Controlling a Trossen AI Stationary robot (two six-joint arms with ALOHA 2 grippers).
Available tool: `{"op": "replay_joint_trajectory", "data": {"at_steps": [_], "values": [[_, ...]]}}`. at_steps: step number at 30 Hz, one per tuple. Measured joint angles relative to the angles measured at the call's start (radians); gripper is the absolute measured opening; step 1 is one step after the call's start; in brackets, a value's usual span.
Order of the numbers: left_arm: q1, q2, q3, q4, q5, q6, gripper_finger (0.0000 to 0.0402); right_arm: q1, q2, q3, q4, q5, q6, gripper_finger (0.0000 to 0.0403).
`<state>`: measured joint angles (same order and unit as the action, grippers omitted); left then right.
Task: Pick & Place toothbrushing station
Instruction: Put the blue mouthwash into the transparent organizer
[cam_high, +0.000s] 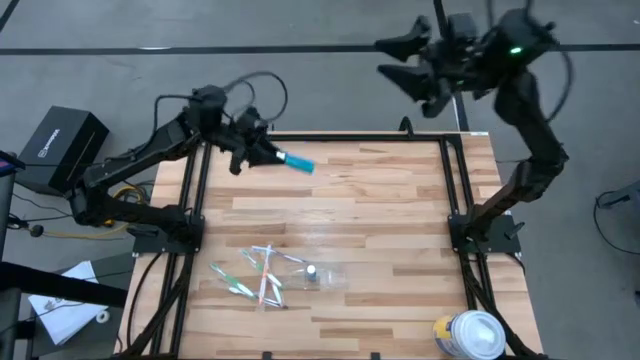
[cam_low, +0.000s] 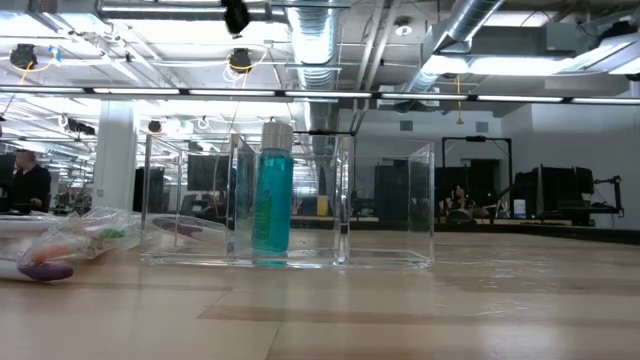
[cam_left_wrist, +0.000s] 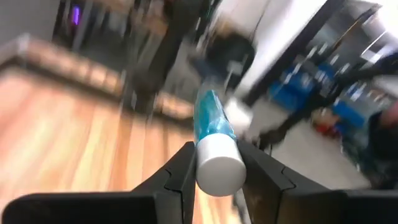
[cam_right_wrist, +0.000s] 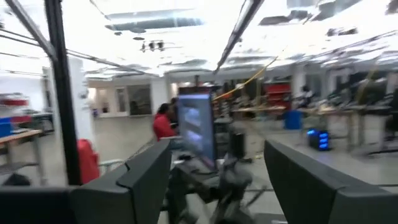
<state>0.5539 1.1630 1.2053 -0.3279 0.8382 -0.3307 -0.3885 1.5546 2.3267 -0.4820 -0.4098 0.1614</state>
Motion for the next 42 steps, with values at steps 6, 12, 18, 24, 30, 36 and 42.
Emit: {"op": "replay_joint_trajectory", "data": {"at_steps": [6,12,18,24,30,36,42], "values": [[-0.088,0.031,0.000,-0.350,-0.086,0.155,0.0088,0.002,-0.034,0.010,-0.060,0.042,-0.031,0.0224],[-0.282,0.105,0.000,-0.454,-0.218,0.169,0.0088,0.002,-0.046,0.011,-0.103,0.045,-0.032,0.0202],[-0.468,0.214,0.021,-0.513,-0.388,0.116,0.0088,0.022,-0.045,0.010,-0.120,0.045,-0.043,0.0183],[-0.608,0.357,0.209,-0.723,-0.627,0.171,0.0088,0.041,-0.045,0.010,-0.150,0.045,-0.068,0.0172],[-0.660,0.476,0.445,-0.796,-0.752,0.157,0.0088,0.042,-0.045,0.010,-0.193,0.043,-0.092,0.0175],[-0.696,0.616,0.640,-0.944,-0.796,0.087,0.0088,0.042,-0.045,0.010,-0.235,-0.022,-0.122,0.0185],[-0.734,0.726,0.731,-0.991,-0.747,-0.003,0.0088,0.041,-0.045,0.010,-0.258,-0.084,-0.170,0.0190]]}}
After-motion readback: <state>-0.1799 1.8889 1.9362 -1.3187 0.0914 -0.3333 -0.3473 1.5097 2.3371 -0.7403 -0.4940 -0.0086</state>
